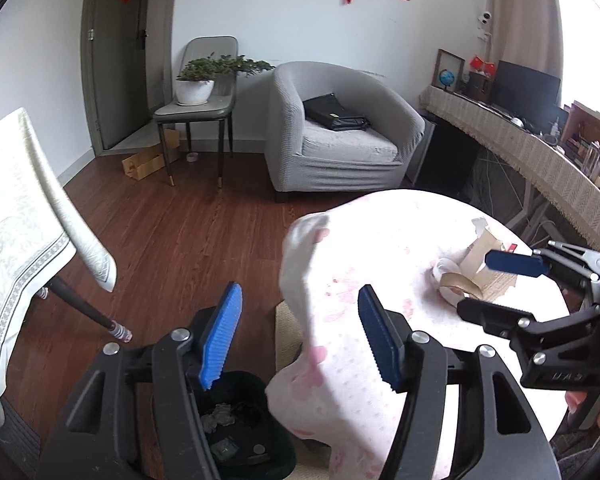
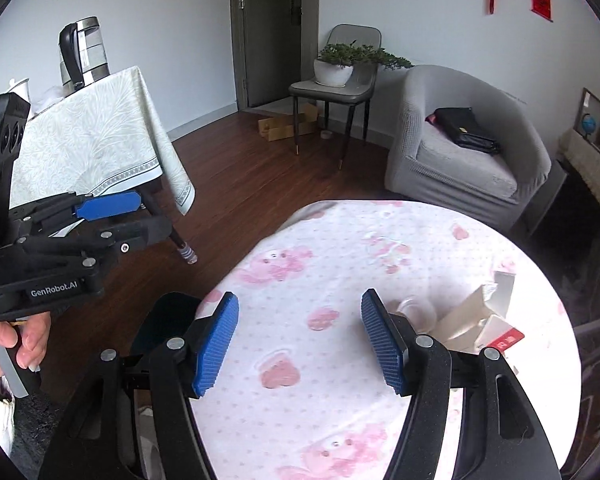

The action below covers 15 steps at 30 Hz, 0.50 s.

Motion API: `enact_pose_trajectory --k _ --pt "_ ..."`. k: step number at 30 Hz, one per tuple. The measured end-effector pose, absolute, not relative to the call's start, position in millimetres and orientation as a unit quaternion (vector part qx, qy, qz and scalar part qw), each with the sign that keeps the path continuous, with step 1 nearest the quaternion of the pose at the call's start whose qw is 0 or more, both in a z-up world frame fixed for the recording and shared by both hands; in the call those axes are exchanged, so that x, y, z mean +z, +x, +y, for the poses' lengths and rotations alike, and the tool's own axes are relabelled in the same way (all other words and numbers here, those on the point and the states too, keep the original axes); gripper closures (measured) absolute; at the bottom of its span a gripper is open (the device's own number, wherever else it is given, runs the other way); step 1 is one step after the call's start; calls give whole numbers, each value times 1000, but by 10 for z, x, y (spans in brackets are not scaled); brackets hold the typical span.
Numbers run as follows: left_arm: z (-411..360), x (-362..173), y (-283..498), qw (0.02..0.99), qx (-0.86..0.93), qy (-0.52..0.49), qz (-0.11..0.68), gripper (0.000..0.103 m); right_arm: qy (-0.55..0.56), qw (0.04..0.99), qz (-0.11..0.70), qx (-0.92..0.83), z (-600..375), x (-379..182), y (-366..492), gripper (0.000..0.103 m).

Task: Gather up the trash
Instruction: 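Move both open tools from the green bin back to the table, then grasp the brown tape roll with the left tool while the right tool grasps the white SanDisk box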

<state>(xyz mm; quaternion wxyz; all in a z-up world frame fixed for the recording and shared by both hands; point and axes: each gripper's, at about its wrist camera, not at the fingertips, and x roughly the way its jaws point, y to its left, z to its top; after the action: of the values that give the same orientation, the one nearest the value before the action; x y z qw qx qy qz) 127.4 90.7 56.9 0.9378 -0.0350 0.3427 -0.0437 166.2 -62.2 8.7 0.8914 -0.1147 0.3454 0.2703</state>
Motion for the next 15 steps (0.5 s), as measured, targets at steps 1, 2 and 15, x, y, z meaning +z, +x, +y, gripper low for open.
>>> enact_pose_trajectory --k 1,2,15 --pt "834 556 1310 937 -49 -31 344 39 -116 893 343 267 -702 108 1668 38" --pt "782 548 1347 937 -55 -28 344 39 -116 894 341 264 -773 122 1699 38" --pt "51 259 1786 917 -148 6 371 31 -93 900 342 252 -1772 137 2103 38"
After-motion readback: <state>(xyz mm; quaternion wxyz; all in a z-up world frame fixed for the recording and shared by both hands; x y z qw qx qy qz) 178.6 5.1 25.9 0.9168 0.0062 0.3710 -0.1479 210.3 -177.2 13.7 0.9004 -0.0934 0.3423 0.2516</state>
